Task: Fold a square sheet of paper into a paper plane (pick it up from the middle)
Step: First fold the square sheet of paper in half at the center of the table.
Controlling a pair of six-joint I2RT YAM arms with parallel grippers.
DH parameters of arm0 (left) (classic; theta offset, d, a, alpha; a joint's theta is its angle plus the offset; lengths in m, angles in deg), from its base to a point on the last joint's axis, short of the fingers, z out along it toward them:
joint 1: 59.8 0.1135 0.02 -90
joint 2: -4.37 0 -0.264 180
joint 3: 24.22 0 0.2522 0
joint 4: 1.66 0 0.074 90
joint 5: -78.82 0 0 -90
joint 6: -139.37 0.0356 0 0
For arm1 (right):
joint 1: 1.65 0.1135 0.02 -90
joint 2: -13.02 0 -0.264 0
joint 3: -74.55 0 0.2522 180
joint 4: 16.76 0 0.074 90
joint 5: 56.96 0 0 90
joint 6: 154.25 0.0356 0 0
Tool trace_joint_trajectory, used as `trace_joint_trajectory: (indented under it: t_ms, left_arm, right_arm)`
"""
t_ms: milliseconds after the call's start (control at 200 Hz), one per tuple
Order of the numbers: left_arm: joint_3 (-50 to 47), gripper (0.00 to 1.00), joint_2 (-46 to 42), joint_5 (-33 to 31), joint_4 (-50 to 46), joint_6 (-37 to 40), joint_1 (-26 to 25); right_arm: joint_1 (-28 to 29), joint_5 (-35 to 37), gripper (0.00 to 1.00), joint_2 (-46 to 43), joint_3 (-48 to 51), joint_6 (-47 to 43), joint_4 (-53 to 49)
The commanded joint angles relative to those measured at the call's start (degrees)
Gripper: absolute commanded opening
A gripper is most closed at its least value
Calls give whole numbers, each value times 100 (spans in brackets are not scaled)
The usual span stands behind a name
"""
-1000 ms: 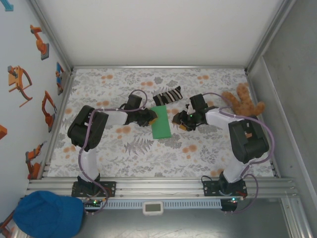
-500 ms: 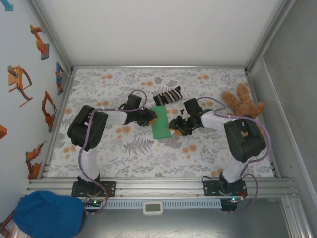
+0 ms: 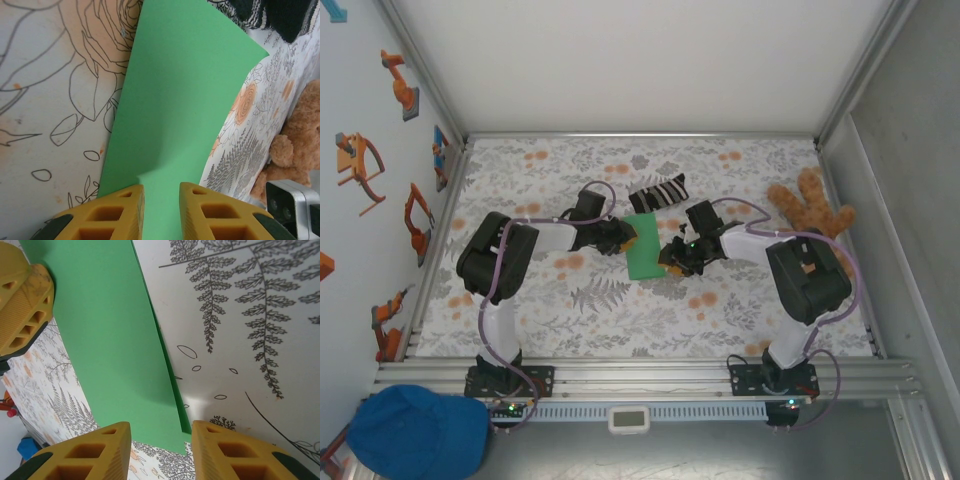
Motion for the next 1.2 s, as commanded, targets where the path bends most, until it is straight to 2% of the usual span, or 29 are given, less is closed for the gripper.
trace_joint_trajectory:
  t_ms: [0,351,566,811,1197]
  left_arm:
    - [-65,24,349,-183,-564,-91,-4]
    - [-87,24,358,-201,-573,-91,5]
    - [-86,24,369,-191,-569,-82,10]
    - [-91,23,370,-183,-574,-74,6]
    - [-97,24,318,-183,-580,-71,3]
  right_arm:
    - [57,17,36,131,56,-69,-24]
    - [128,-243,31,112,178,49,396]
    - [124,-103,25,-32,278,189,484]
    - [128,71,14,-125,406,427,533]
    - [102,248,9,-262,399,512,498]
